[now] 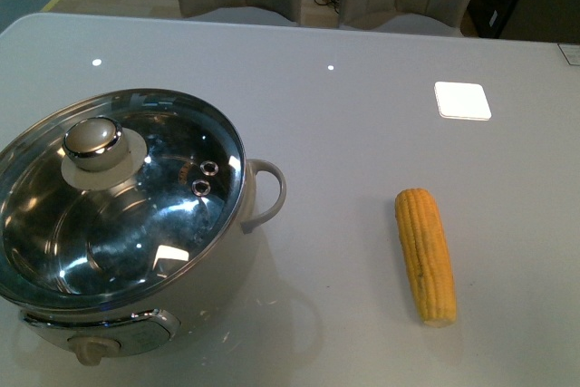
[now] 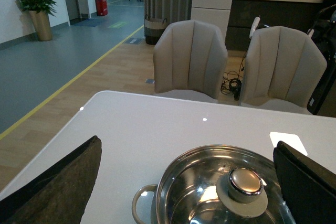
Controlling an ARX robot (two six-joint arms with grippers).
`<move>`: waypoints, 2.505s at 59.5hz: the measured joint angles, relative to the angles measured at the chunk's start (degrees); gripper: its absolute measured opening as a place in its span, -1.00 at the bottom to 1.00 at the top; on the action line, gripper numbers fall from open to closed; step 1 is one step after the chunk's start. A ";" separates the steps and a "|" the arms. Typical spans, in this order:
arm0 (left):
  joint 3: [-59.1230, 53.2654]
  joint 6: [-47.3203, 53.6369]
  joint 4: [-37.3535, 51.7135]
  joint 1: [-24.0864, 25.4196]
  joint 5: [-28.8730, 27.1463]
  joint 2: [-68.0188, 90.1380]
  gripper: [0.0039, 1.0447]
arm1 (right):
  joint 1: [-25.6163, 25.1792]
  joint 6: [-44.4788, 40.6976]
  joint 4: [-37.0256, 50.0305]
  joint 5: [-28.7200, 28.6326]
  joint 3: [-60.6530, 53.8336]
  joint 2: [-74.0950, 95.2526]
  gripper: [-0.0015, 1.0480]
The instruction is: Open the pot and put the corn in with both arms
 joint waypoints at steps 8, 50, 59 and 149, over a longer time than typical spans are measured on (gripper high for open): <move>0.00 0.00 0.00 0.00 0.00 0.00 0.87 | 0.00 0.00 0.00 0.00 0.00 0.00 0.83; 4.79 -12.35 -10.99 -0.17 8.83 8.63 0.87 | 0.02 0.00 0.00 0.02 0.00 -0.02 0.83; 8.11 -13.07 -0.17 -3.74 6.95 20.41 0.87 | 0.02 0.00 0.00 0.00 0.00 -0.02 0.83; 23.89 -0.52 54.62 -13.33 0.17 108.67 0.87 | 0.02 0.00 0.00 0.00 0.00 -0.02 0.83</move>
